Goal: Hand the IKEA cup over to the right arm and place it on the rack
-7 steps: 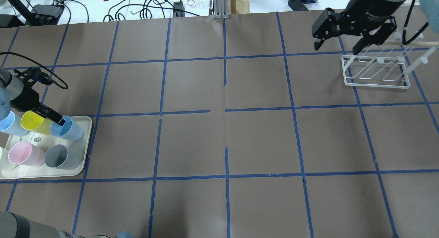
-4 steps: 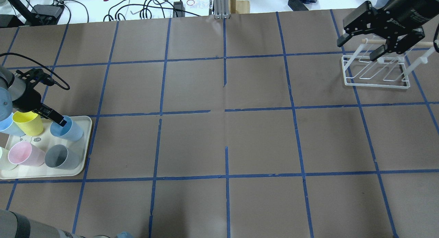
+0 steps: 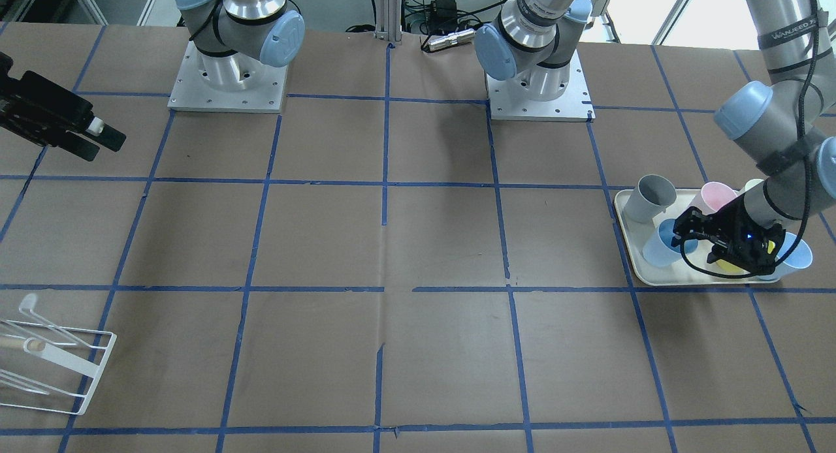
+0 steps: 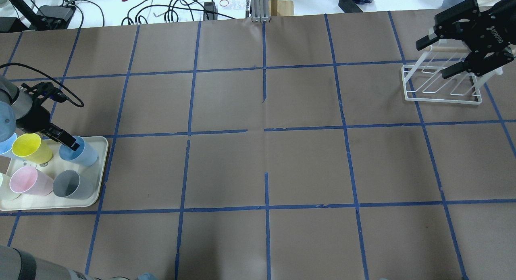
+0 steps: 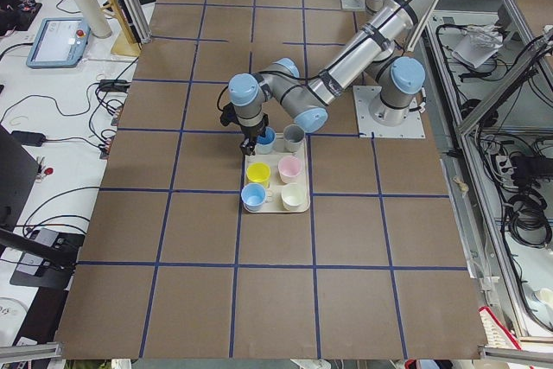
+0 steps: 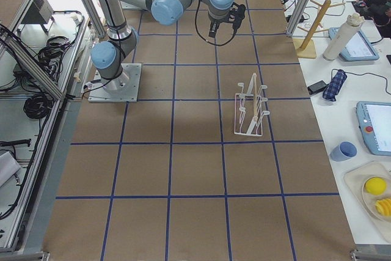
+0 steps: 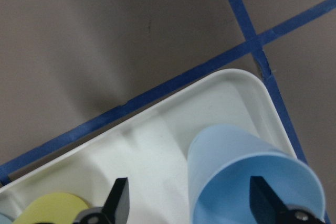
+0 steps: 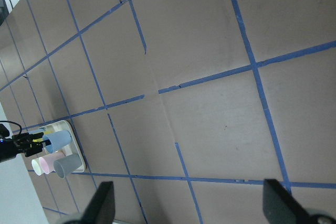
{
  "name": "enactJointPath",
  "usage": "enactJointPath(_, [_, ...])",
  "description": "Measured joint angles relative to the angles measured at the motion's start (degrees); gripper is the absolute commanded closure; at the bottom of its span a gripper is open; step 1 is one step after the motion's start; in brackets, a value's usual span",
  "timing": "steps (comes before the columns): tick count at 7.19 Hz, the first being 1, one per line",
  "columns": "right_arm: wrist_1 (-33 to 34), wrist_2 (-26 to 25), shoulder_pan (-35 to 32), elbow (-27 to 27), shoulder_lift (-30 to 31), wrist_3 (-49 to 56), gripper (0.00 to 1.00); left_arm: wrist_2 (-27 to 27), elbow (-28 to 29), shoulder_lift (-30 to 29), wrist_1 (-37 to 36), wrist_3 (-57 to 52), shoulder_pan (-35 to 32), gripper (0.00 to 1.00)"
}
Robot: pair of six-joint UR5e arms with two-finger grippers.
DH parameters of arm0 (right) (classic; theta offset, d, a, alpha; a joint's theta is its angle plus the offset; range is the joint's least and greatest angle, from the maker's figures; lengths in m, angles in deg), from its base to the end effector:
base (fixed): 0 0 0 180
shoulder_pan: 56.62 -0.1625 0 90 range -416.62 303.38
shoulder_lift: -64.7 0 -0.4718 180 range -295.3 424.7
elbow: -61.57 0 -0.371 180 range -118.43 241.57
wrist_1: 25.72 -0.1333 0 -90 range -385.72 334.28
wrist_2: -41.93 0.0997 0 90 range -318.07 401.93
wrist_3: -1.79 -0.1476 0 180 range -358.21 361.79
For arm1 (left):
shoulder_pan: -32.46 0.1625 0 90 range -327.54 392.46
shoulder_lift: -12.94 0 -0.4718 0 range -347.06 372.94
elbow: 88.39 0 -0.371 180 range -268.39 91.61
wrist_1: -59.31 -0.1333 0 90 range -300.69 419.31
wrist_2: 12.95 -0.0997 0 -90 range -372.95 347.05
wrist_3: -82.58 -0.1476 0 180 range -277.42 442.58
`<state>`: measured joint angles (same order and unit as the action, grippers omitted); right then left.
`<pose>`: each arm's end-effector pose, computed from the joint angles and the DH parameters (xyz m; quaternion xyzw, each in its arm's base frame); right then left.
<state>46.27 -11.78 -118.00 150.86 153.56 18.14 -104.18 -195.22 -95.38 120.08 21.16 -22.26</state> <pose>-0.0158 -0.4896 0.4870 0.1499 0.9273 0.0231 0.3423 0.2031 -0.5124 0.2397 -0.2264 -0.9726 -0.0423 0.0315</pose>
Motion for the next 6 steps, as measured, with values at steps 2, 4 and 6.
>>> enactJointPath(2, [-4.86, 5.62, 0.26, 0.66, 0.08, 0.36, 0.00, 0.09, -0.01, 0.04, 0.34, -0.05, -0.16, 1.00])
enactJointPath(4, [-12.47, 11.64, 0.15, 0.76, 0.24, 0.42, 0.00, 0.58, 0.30, 0.62, 0.69, -0.03, -0.38, 1.00])
enactJointPath(6, [-19.85, 16.88, -0.56, 0.69, 0.38, 0.39, 0.00, 2.57, 2.51, 2.14, 2.21, 1.29, -0.99, 1.00])
